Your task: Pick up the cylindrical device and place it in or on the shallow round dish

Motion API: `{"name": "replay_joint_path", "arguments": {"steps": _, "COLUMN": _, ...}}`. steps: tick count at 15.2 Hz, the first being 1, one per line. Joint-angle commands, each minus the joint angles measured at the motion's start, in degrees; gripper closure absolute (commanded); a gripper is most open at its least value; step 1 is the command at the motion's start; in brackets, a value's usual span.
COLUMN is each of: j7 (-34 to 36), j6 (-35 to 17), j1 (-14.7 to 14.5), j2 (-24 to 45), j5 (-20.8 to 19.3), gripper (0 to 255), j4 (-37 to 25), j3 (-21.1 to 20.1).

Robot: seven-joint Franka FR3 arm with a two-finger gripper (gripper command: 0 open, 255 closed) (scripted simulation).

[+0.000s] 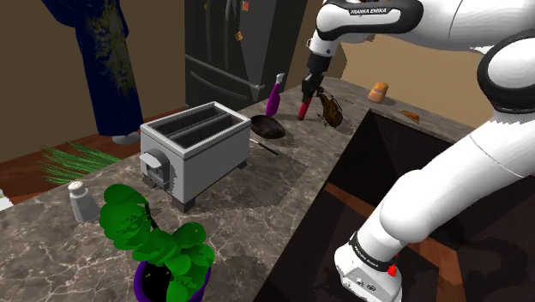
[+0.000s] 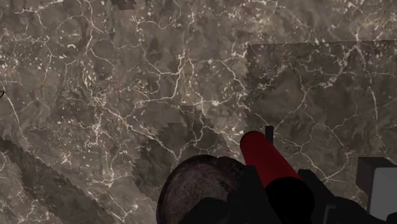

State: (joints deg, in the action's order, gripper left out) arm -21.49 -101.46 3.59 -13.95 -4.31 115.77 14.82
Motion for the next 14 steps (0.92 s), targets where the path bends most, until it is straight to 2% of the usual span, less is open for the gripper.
{"name": "replay_joint_path", "arguments": {"steps": 1, "j7": -0.26, "j6": 0.56, "j1": -0.47, "j2": 5.11, "j5": 1.27, "gripper": 255, "j4": -5.57, "j3": 0.17}}
{"name": "replay_joint_path", "arguments": {"steps": 8, "j7": -1.59, "j6": 5.64, "j1": -0.34, "j2": 22.31, "j5": 5.81, "gripper": 255, "j4": -27.28, "j3": 0.57}}
{"name": "replay_joint_path", "arguments": {"steps": 12, "j7": -2.09, "j6": 11.6, "j1": 1.23, "j2": 34.56, "j5": 8.89, "gripper": 255, "j4": -45.12, "j3": 0.4}}
{"name": "replay_joint_path", "arguments": {"steps": 14, "j7": -2.04, "j6": 9.8, "j1": 1.11, "j2": 34.07, "j5": 8.73, "gripper": 255, "j4": -42.85, "j3": 0.28}}
